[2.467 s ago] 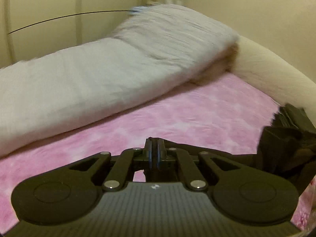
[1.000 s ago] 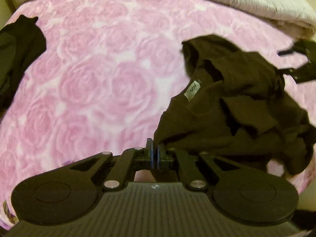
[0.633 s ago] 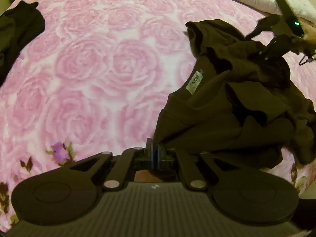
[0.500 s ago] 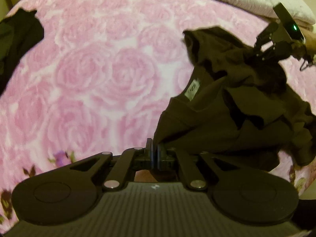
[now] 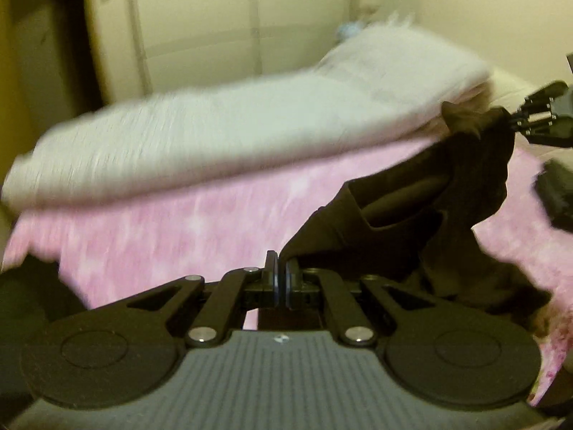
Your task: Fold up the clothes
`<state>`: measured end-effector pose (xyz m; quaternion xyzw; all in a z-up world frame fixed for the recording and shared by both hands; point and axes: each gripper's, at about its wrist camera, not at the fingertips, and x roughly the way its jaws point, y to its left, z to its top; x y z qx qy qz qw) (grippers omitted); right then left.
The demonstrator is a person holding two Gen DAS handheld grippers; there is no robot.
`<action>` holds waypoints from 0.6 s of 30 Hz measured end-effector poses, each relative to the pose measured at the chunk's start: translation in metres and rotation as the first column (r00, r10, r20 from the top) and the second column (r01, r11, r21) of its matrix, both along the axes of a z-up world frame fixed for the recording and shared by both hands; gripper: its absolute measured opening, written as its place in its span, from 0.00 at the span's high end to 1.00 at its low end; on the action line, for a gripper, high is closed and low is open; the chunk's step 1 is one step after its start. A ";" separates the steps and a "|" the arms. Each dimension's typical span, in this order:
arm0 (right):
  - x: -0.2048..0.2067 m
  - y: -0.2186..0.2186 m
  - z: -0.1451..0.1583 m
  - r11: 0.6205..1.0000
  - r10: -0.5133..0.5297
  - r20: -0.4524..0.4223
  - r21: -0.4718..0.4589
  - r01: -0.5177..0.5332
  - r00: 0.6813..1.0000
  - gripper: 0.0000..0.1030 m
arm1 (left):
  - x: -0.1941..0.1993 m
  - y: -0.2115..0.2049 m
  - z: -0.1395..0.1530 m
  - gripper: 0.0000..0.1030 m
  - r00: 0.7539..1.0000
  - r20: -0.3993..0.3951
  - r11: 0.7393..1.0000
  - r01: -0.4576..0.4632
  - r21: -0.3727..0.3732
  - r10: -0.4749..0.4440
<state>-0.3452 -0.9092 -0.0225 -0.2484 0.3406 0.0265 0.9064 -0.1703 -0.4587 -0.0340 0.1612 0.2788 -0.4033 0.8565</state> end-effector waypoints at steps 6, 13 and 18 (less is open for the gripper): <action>-0.117 0.040 0.081 0.961 -0.277 0.223 0.059 0.271 0.934 0.94 | -0.022 0.018 0.082 0.97 0.969 0.175 0.976 0.195 -0.099 -0.175; -0.224 0.130 0.161 0.913 -0.402 0.409 0.110 0.393 0.819 0.94 | -0.050 0.069 0.192 0.97 0.892 0.380 0.927 0.330 -0.177 -0.245; -0.255 0.149 0.220 0.903 -0.410 0.516 0.111 0.416 0.752 0.94 | -0.057 0.058 0.259 0.97 0.829 0.479 0.892 0.415 -0.180 -0.289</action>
